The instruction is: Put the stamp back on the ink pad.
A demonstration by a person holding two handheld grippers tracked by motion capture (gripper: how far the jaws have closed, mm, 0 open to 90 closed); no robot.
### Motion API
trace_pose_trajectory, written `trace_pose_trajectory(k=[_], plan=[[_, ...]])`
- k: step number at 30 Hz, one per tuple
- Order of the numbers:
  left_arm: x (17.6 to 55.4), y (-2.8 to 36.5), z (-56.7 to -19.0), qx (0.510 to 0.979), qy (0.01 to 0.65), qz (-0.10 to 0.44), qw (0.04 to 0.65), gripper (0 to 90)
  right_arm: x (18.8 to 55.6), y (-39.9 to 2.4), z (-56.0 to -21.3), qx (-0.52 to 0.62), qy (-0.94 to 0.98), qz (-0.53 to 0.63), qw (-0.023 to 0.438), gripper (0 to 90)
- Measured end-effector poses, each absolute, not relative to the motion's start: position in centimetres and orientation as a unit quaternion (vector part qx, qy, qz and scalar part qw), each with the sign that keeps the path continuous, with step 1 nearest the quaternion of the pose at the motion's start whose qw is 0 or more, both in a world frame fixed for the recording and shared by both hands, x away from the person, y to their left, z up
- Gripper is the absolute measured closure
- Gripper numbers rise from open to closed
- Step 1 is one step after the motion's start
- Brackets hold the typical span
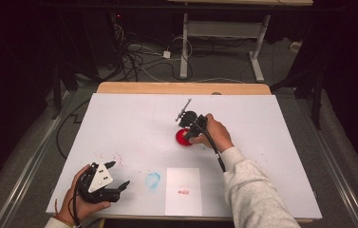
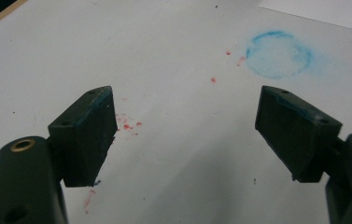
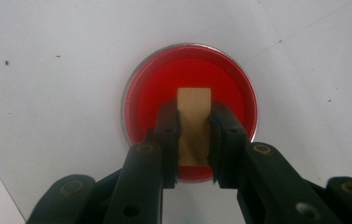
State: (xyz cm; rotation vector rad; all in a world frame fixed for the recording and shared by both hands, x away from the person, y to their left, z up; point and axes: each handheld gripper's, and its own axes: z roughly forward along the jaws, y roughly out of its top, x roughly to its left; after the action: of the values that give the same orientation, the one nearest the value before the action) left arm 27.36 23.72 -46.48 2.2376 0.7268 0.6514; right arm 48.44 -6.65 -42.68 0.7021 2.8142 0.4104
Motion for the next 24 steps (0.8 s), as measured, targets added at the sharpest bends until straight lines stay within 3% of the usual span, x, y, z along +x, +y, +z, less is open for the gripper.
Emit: trace_pose_trajectory(k=[6,24], plan=[[27.3,23.8,-46.3,0.859,0.279,0.254,0.346,20.3,48.4,-6.6,-42.7,0.24,0.955,0.139,0.109,73.8],[27.2,24.1,-46.0,0.852,0.285,0.262,0.352,20.2,45.8,-8.5,-38.2,0.25,0.918,0.26,0.168,43.0]])
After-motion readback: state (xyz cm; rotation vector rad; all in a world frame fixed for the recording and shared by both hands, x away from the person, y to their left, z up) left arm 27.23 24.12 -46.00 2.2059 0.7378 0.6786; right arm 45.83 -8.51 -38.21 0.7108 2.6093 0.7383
